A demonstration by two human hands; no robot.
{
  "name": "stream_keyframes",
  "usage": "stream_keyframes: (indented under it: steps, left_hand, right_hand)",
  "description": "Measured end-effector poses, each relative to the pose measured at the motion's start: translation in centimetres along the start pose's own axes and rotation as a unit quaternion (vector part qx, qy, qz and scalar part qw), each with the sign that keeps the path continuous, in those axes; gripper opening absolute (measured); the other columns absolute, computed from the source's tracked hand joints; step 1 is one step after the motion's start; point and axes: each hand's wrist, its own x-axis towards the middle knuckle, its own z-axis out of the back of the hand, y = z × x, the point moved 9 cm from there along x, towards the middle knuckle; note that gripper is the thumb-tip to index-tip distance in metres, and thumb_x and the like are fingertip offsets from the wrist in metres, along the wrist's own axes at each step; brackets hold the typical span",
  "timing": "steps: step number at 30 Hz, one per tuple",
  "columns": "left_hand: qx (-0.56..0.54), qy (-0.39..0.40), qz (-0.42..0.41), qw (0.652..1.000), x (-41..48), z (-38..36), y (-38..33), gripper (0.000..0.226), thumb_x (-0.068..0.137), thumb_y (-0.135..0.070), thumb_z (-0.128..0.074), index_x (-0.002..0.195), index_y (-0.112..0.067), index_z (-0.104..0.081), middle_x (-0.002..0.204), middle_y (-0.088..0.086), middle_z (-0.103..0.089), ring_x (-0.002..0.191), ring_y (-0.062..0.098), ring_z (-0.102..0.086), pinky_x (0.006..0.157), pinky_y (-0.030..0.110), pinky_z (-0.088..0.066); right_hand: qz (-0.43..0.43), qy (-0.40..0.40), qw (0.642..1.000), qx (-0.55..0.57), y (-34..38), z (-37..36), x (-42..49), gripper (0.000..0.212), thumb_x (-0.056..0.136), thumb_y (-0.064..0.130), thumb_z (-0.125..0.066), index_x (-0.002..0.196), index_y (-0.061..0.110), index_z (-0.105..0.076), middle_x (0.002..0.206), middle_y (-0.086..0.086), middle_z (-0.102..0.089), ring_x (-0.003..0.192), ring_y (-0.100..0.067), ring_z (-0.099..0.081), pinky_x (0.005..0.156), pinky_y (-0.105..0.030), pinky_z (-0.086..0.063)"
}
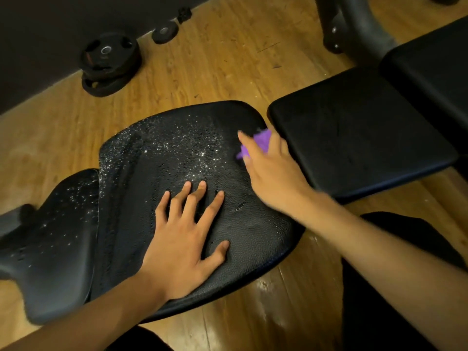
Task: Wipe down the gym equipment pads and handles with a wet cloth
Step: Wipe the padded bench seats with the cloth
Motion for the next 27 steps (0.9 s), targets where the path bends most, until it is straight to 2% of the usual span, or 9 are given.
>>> stream_keyframes:
  steps: [5, 7, 10, 13, 17, 20, 22, 25, 27]
  left_hand:
    - [-0.005, 0.000, 0.001, 1.000, 0.1, 0.1, 0.0, 0.081, 0.094, -0.067, -0.038, 0.163, -0.026, -0.030, 0.164, 0.014, -0.033, 0.156, 0.039, -0.022, 0.122, 0.066, -0.019]
    - [-0.003, 0.000, 0.000, 1.000, 0.1, 0.0, 0.1, 0.081, 0.094, -0.067, -0.039, 0.163, -0.025, -0.031, 0.163, 0.015, -0.034, 0.155, 0.039, -0.024, 0.121, 0.067, -0.020]
    - [-0.004, -0.002, -0.002, 1.000, 0.1, 0.2, 0.0, 0.082, 0.092, -0.066, -0.041, 0.162, -0.023, -0.034, 0.162, 0.016, -0.036, 0.154, 0.041, -0.026, 0.120, 0.068, -0.021]
    - [-0.008, -0.003, -0.002, 1.000, 0.2, 0.2, -0.1, 0.082, 0.091, -0.066, -0.042, 0.161, -0.023, -0.036, 0.162, 0.016, -0.036, 0.154, 0.041, -0.027, 0.119, 0.069, -0.023]
    - [-0.009, -0.002, 0.000, 1.000, 0.2, 0.1, 0.0, 0.081, 0.092, -0.067, -0.041, 0.160, -0.023, -0.036, 0.162, 0.016, -0.037, 0.153, 0.041, -0.028, 0.119, 0.069, -0.023]
    - [-0.010, -0.003, 0.000, 1.000, 0.3, 0.2, 0.0, 0.081, 0.092, -0.067, -0.040, 0.161, -0.025, -0.033, 0.163, 0.016, -0.035, 0.154, 0.040, -0.025, 0.120, 0.068, -0.021]
    - [-0.012, -0.002, 0.002, 1.000, 0.3, 0.2, 0.1, 0.082, 0.092, -0.067, -0.039, 0.162, -0.025, -0.032, 0.164, 0.015, -0.034, 0.155, 0.040, -0.024, 0.121, 0.067, -0.020]
    - [-0.012, 0.000, 0.004, 1.000, 0.3, 0.0, 0.0, 0.082, 0.092, -0.067, -0.039, 0.162, -0.025, -0.032, 0.164, 0.015, -0.033, 0.155, 0.040, -0.024, 0.121, 0.068, -0.019]
    - [-0.017, -0.001, 0.004, 1.000, 0.2, 0.0, 0.1, 0.082, 0.092, -0.067, -0.040, 0.162, -0.025, -0.033, 0.164, 0.016, -0.034, 0.154, 0.040, -0.025, 0.121, 0.068, -0.019]
  right_hand:
    - [0.010, 0.021, 1.000, 0.010, 1.0, -0.3, 11.2, 0.049, 0.110, 0.032, -0.033, 0.159, 0.028, -0.026, 0.151, -0.021, -0.030, 0.134, -0.040, -0.039, 0.098, -0.042, -0.041]
    - [0.004, 0.013, 1.000, -0.027, 0.9, -0.4, 8.6, 0.052, 0.110, 0.034, -0.034, 0.160, 0.030, -0.022, 0.154, -0.022, -0.027, 0.137, -0.039, -0.035, 0.104, -0.043, -0.039]
    - [-0.023, -0.017, 1.000, -0.005, 0.3, -0.1, -2.7, 0.056, 0.108, 0.034, -0.033, 0.162, 0.036, -0.017, 0.165, -0.021, -0.013, 0.151, -0.036, -0.020, 0.114, -0.042, -0.036]
    - [0.022, -0.025, 0.999, -0.010, 0.8, 0.1, -8.7, 0.055, 0.109, 0.036, -0.027, 0.162, 0.036, -0.017, 0.171, -0.014, -0.006, 0.158, -0.027, -0.001, 0.122, -0.037, -0.017]
    - [0.049, -0.003, 0.998, -0.046, 1.2, -0.6, 2.5, 0.055, 0.110, 0.044, -0.024, 0.163, 0.035, -0.015, 0.171, -0.012, -0.003, 0.158, -0.026, 0.006, 0.127, -0.038, -0.003]
    - [0.041, 0.016, 0.998, -0.033, 1.6, -0.9, 10.5, 0.053, 0.110, 0.048, -0.025, 0.161, 0.035, -0.023, 0.171, -0.011, -0.007, 0.158, -0.027, -0.003, 0.127, -0.042, -0.009]
    - [0.024, 0.013, 0.999, -0.044, 1.7, -1.1, 11.4, 0.052, 0.110, 0.047, -0.027, 0.161, 0.034, -0.026, 0.170, -0.012, -0.012, 0.158, -0.028, -0.009, 0.126, -0.041, -0.012]
    - [0.029, 0.000, 0.996, -0.083, 2.0, -1.1, 5.2, 0.055, 0.111, 0.043, -0.025, 0.163, 0.029, -0.017, 0.171, -0.012, -0.008, 0.158, -0.026, -0.002, 0.128, -0.040, -0.007]
    - [0.051, 0.000, 0.994, -0.097, 2.4, -0.7, -3.0, 0.055, 0.111, 0.040, -0.025, 0.164, 0.025, -0.017, 0.170, -0.013, -0.014, 0.158, -0.026, -0.007, 0.128, -0.043, -0.012]
